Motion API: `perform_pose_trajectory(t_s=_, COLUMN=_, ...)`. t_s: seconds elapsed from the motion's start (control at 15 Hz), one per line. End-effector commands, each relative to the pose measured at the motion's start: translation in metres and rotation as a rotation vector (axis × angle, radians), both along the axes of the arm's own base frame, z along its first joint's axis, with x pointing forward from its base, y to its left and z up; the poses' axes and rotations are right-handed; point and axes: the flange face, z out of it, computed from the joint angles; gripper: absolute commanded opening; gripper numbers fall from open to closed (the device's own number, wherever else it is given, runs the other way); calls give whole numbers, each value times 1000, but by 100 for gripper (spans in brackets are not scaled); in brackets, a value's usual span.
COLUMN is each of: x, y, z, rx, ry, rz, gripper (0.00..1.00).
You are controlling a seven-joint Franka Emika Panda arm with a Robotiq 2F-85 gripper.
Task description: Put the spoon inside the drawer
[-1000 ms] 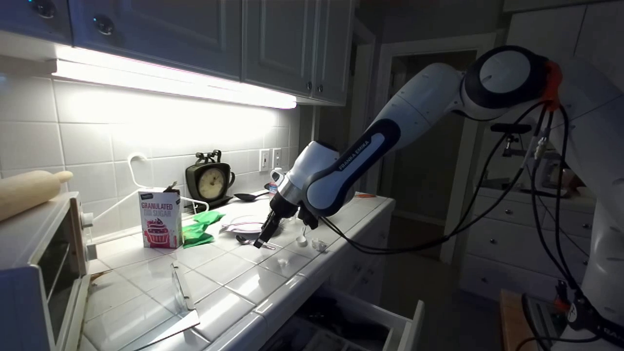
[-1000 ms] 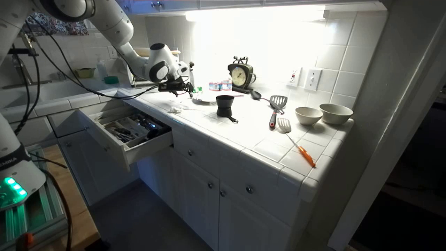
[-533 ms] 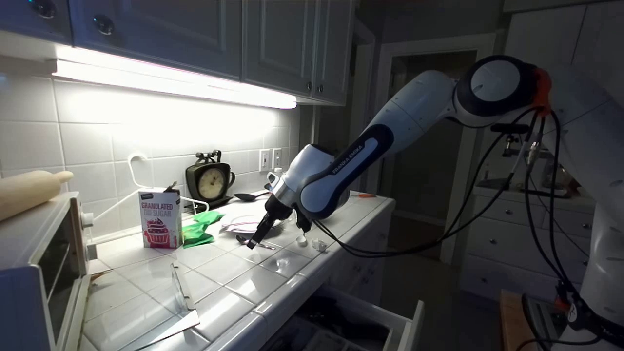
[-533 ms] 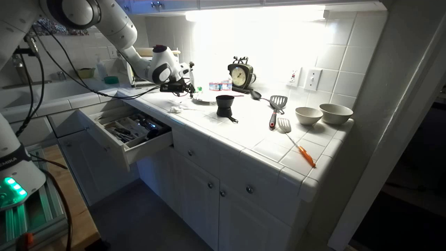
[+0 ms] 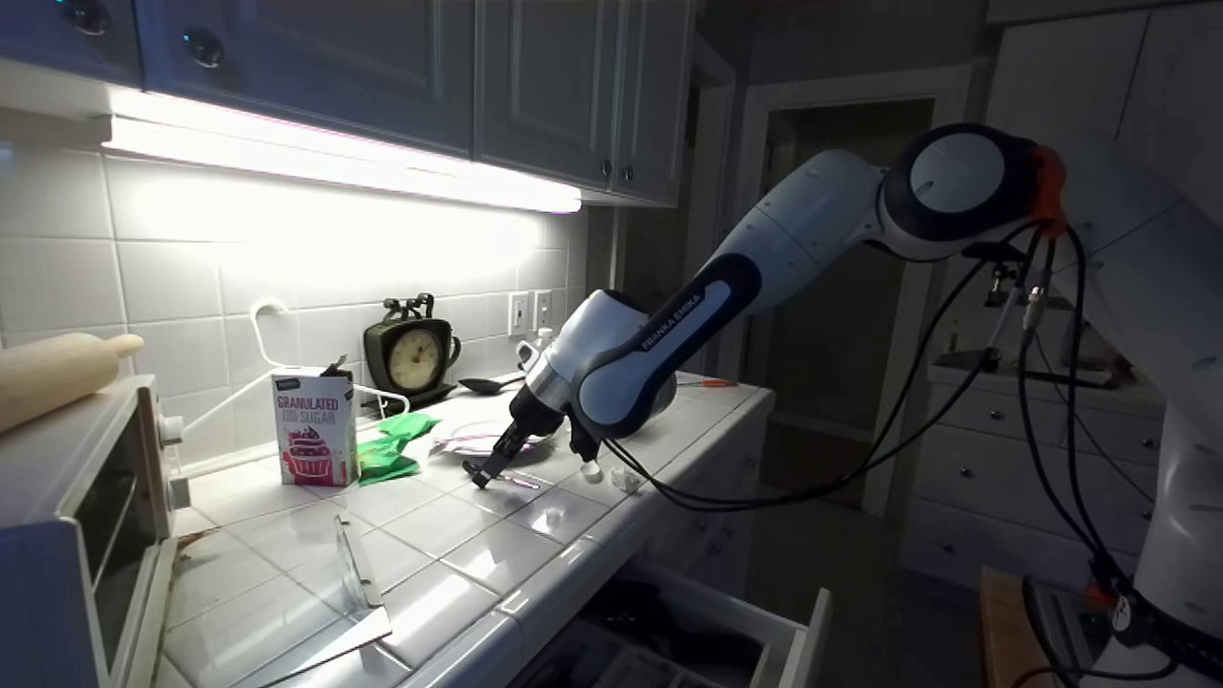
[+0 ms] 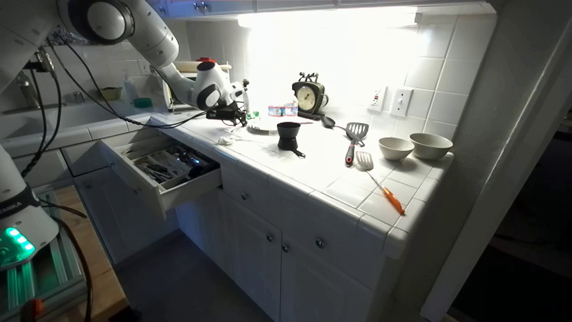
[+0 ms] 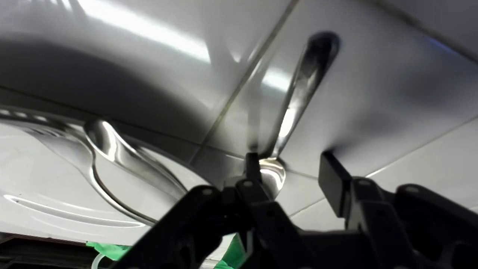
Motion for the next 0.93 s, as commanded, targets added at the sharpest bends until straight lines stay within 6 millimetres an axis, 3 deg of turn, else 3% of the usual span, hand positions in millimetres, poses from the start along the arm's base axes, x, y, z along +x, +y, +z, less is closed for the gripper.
perform_pose_trajectory(t_s=0.0, x=8, y=5, z=-4, rx=22, ry=-6, rz=-17, gripper=16)
perform_pose_trajectory(t_s=0.13, x=8, y=5, z=-3, rx=24, ry=5, rz=-23, gripper=2)
perform_pose_trajectory(t_s=0.2, x=9, y=5, z=-3, rx=24, ry=12, rz=-25, gripper=0)
perform_pose_trajectory(t_s=0.87, x=5, y=3, z=13, rx=-11, ry=103, rz=-1, gripper=2)
